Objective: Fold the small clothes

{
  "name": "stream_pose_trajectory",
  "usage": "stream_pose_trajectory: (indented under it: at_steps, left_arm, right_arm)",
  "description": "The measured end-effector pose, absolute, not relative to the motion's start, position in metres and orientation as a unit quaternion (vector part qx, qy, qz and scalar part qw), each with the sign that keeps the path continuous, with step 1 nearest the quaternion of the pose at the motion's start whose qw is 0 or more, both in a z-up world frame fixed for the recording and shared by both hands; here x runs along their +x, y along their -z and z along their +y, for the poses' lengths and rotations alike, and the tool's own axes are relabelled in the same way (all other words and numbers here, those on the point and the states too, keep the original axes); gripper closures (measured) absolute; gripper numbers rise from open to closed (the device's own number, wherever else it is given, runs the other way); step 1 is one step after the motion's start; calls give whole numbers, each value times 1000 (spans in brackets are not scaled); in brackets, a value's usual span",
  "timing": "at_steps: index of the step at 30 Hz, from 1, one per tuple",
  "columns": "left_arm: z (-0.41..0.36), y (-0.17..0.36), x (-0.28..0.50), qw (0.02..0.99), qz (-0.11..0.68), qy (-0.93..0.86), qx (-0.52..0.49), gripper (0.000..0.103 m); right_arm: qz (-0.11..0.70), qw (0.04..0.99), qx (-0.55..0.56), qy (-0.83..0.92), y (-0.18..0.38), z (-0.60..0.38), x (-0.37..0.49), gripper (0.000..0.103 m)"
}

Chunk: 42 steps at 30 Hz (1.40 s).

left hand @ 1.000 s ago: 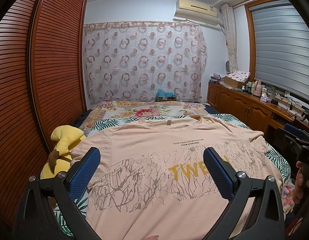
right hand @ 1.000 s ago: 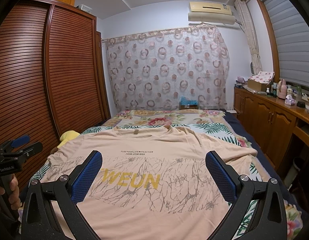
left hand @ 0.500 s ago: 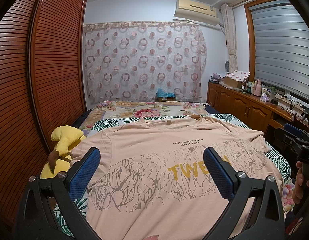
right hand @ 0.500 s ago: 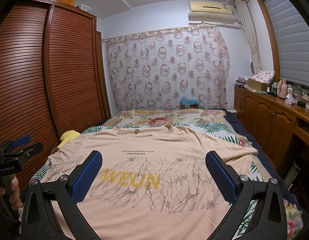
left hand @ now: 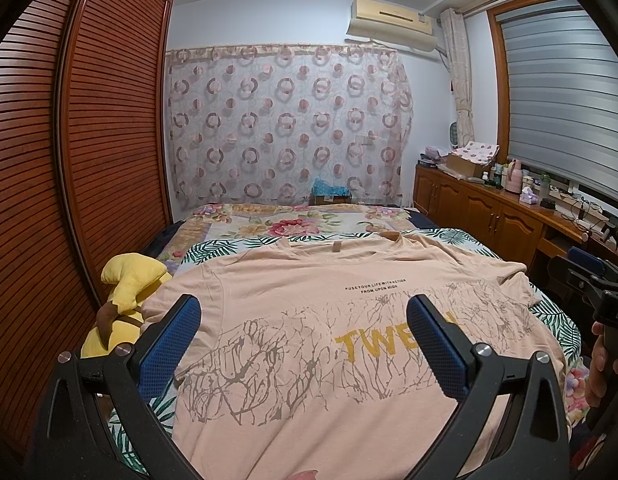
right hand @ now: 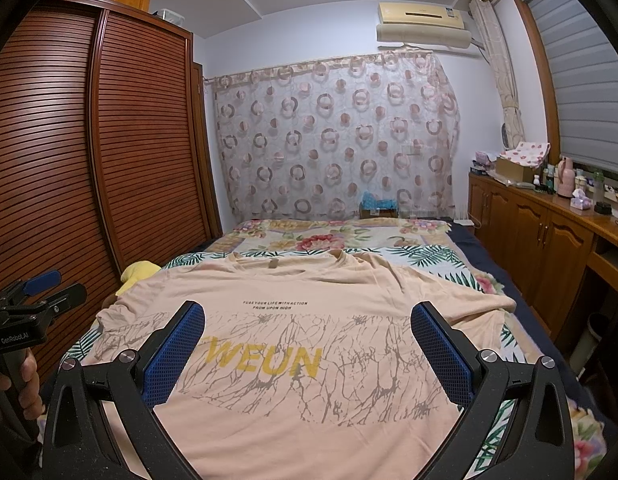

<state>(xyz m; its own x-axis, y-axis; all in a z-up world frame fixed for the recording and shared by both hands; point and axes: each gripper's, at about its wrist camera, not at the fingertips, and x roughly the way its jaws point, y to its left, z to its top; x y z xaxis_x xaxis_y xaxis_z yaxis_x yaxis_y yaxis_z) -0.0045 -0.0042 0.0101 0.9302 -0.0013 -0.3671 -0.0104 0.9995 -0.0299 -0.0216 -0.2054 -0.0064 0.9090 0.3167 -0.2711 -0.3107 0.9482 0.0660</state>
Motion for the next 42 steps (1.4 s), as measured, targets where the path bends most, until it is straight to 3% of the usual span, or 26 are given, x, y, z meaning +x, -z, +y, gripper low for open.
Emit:
stream_pose_trajectory:
  at_steps: [22,42]
  left_arm:
    - [-4,-13,-7,981,191,-6,-17,0]
    - [100,37,8,959,269,-67,-49,0]
  right_arm:
    - [149,973,15,-175,11,-203,-16,0]
    - [215,946,-23,-242,23,-179,47,0]
